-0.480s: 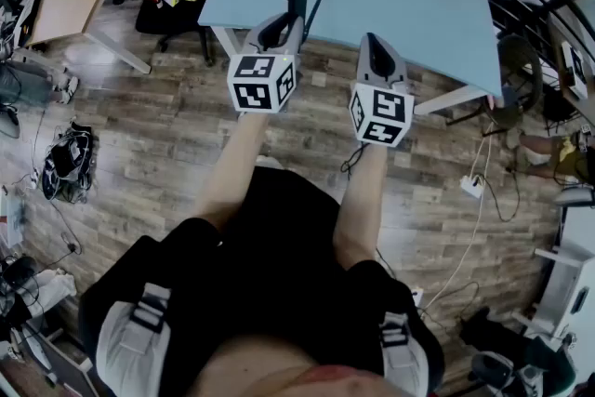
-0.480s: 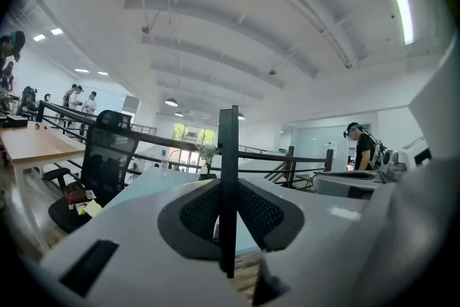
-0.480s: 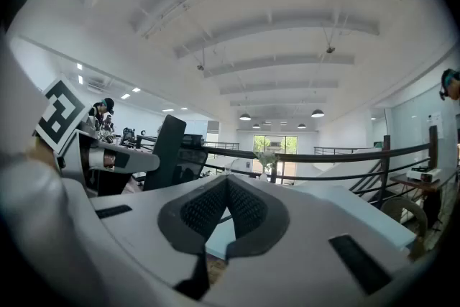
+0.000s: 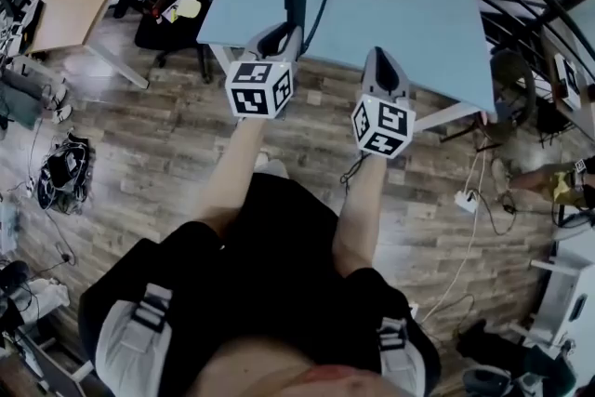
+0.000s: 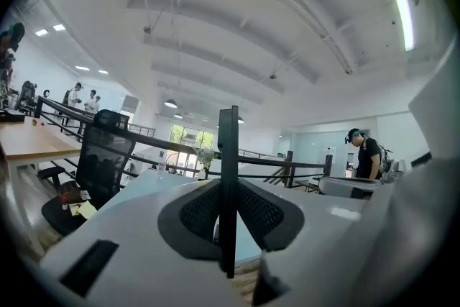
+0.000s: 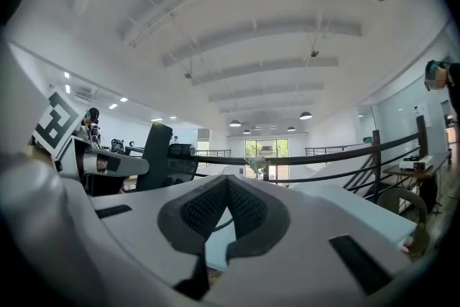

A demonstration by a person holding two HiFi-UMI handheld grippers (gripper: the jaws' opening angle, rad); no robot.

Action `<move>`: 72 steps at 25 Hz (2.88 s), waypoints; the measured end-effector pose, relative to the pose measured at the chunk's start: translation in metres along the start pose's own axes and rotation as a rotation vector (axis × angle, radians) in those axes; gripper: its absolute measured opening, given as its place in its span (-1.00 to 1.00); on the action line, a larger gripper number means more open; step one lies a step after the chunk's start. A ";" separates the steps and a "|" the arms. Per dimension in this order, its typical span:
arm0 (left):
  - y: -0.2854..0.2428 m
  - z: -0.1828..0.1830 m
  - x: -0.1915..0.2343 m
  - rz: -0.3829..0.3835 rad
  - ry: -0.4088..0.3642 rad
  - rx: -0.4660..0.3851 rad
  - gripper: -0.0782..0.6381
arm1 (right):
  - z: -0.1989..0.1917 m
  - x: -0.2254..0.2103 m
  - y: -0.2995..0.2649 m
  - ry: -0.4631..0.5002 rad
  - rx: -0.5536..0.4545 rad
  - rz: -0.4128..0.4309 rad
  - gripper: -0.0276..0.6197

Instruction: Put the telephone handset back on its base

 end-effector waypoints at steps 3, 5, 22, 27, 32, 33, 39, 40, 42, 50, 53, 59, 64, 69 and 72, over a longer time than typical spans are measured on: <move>-0.009 -0.001 0.006 0.006 0.021 0.005 -0.60 | -0.001 -0.005 -0.008 0.000 0.010 0.005 -0.95; -0.019 -0.003 0.008 -0.005 0.031 0.009 -0.60 | -0.003 -0.011 -0.014 -0.014 0.013 0.000 -0.95; -0.237 -0.013 0.072 -0.098 0.051 0.085 -0.60 | -0.031 -0.099 -0.198 -0.059 0.074 -0.104 -0.95; -0.307 -0.023 0.114 -0.126 0.087 0.147 -0.60 | -0.047 -0.101 -0.283 -0.052 0.152 -0.085 -0.95; -0.359 -0.039 0.142 -0.147 0.161 0.187 -0.60 | -0.060 -0.107 -0.342 -0.035 0.218 -0.069 -0.95; -0.367 -0.042 0.144 -0.155 0.170 0.195 -0.60 | -0.063 -0.110 -0.349 -0.036 0.231 -0.070 -0.95; -0.397 -0.063 0.149 -0.178 0.220 0.249 -0.60 | -0.073 -0.122 -0.373 -0.036 0.284 -0.065 -0.95; -0.401 -0.066 0.149 -0.182 0.230 0.256 -0.60 | -0.074 -0.125 -0.376 -0.040 0.290 -0.065 -0.95; -0.411 -0.070 0.151 -0.198 0.270 0.258 -0.60 | -0.078 -0.129 -0.384 -0.045 0.305 -0.064 -0.95; -0.451 -0.104 0.171 -0.262 0.485 0.282 -0.60 | -0.098 -0.145 -0.409 -0.047 0.381 -0.048 -0.95; -0.472 -0.113 0.178 -0.321 0.577 0.273 -0.60 | -0.098 -0.153 -0.415 -0.039 0.398 -0.041 -0.95; -0.522 -0.119 0.191 -0.436 0.604 0.264 -0.60 | -0.098 -0.174 -0.421 -0.055 0.395 -0.071 -0.95; -0.559 -0.139 0.194 -0.499 0.706 0.276 -0.60 | -0.100 -0.190 -0.421 -0.042 0.420 -0.104 -0.95; -0.583 -0.150 0.198 -0.529 0.707 0.304 -0.60 | -0.098 -0.207 -0.423 -0.048 0.417 -0.142 -0.95; -0.594 -0.157 0.196 -0.565 0.719 0.323 -0.60 | -0.095 -0.217 -0.421 -0.035 0.420 -0.158 -0.95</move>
Point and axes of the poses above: the fingertips, and each gripper's own axes: y backward along the fingers, x to its left, z out of its top, the point moved 9 cm from there along y, backward along the fingers, and after that the axes turned 6 degrees about -y, right-handed, at the moved point
